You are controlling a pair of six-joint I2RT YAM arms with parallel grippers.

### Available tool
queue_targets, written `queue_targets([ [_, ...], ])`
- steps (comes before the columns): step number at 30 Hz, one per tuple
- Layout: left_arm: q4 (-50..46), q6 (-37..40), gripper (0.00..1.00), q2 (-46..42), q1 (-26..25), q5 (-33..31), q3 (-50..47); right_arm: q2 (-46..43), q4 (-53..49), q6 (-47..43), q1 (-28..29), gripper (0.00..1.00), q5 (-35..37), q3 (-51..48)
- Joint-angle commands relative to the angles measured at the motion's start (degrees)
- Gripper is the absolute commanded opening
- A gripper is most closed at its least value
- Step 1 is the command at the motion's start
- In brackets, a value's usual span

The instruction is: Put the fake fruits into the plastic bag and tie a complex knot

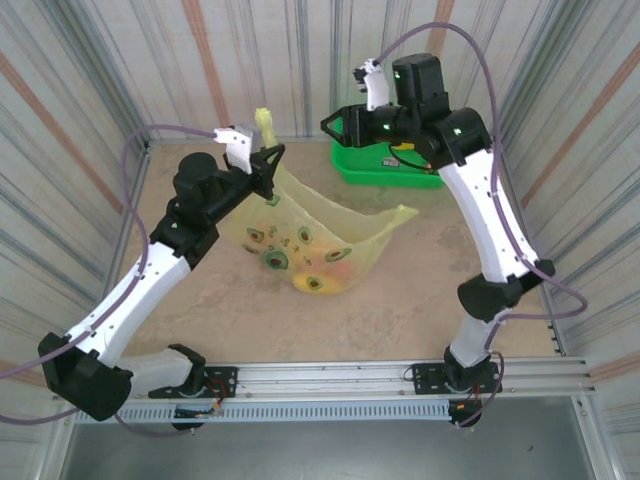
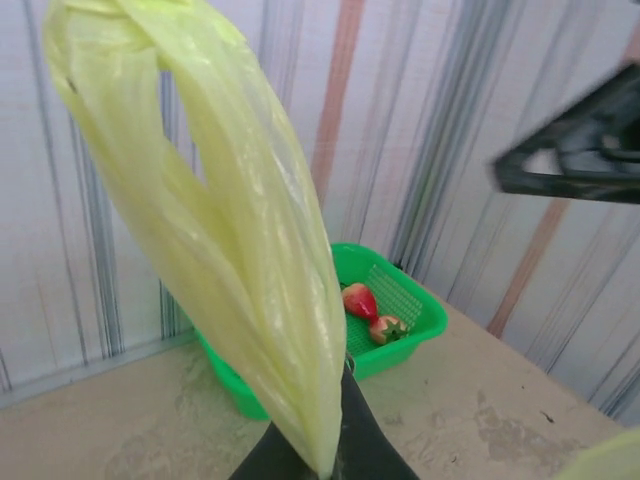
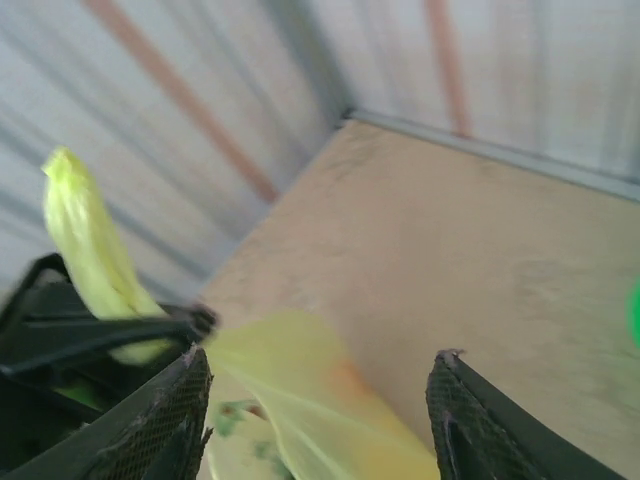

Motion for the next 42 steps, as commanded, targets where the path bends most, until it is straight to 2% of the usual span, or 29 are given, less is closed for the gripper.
queue_targets([
  [1,-4.0,-8.2,0.0,-1.4,0.5,-4.9,-0.1,-9.3,1.6,2.2,-0.6,0.66,14.5,-9.3],
  [4,-5.3,-10.0,0.0,-2.3,0.7,-5.4,-1.2,-15.7,3.6,3.2,-1.2,0.72,16.0,-20.1],
  [6,-4.6,-10.4,0.0,-3.0,0.7,-5.1,-2.4,-19.8,6.5,4.5,-1.6,0.84,17.5,-29.7],
  [8,-3.8,-10.3,0.0,-3.8,0.7,-4.9,-3.3,-22.5,9.7,5.2,-3.1,0.87,14.5,-37.6],
  [10,-3.4,-9.9,0.0,-4.3,0.8,-4.8,-3.8,-22.6,11.5,6.5,-4.7,0.88,9.5,-40.8],
  [13,-3.7,-9.8,0.0,-4.3,0.8,-4.8,-3.4,-22.6,16.9,6.9,-3.2,0.88,2.5,-42.8],
  [16,-4.5,-10.3,0.0,-4.2,0.9,-4.4,-2.9,-21.6,20.7,5.7,0.1,0.89,2.6,-42.3],
  [20,-4.3,-11.0,0.0,-4.6,0.9,-4.1,-3.4,-15.9,21.0,6.4,0.4,0.89,6.3,-39.6],
  [22,-4.3,-11.2,0.0,-4.8,0.9,-4.2,-3.5,-12.8,19.1,5.6,0.5,0.88,13.5,-37.6],
  [24,-4.4,-11.5,0.0,-4.9,0.9,-4.1,-3.5,-10.5,18.7,5.0,0.0,0.88,17.8,-37.0],
  [27,-4.5,-11.6,0.0,-5.3,0.9,-3.7,-3.5,-8.5,20.4,5.6,-1.7,0.84,17.3,-36.8],
  [31,-4.1,-11.5,0.0,-5.6,0.9,-3.2,-3.6,-4.8,21.1,4.9,-3.1,0.68,13.1,-33.7],
  [33,-3.8,-11.4,0.0,-5.8,0.9,-2.8,-3.8,-3.2,19.7,3.2,-3.5,0.45,12.5,-31.4],
  [34,-3.6,-11.3,0.0,-6.0,0.9,-2.8,-3.9,-2.7,18.2,2.9,-3.7,0.24,13.0,-29.7],
  [35,-3.6,-11.4,0.0,-6.4,0.9,-2.8,-4.1,-3.2,17.3,2.7,-3.8,0.08,13.4,-28.8],
  [36,-3.6,-11.2,0.0,-6.7,0.9,-2.9,-4.3,-4.1,17.2,2.6,-3.8,0.0,13.3,-28.7],
  [42,-2.7,-9.2,0.0,-8.8,0.9,-5.7,-5.3,-9.6,12.8,2.7,-3.8,0.0,12.6,-24.1],
])
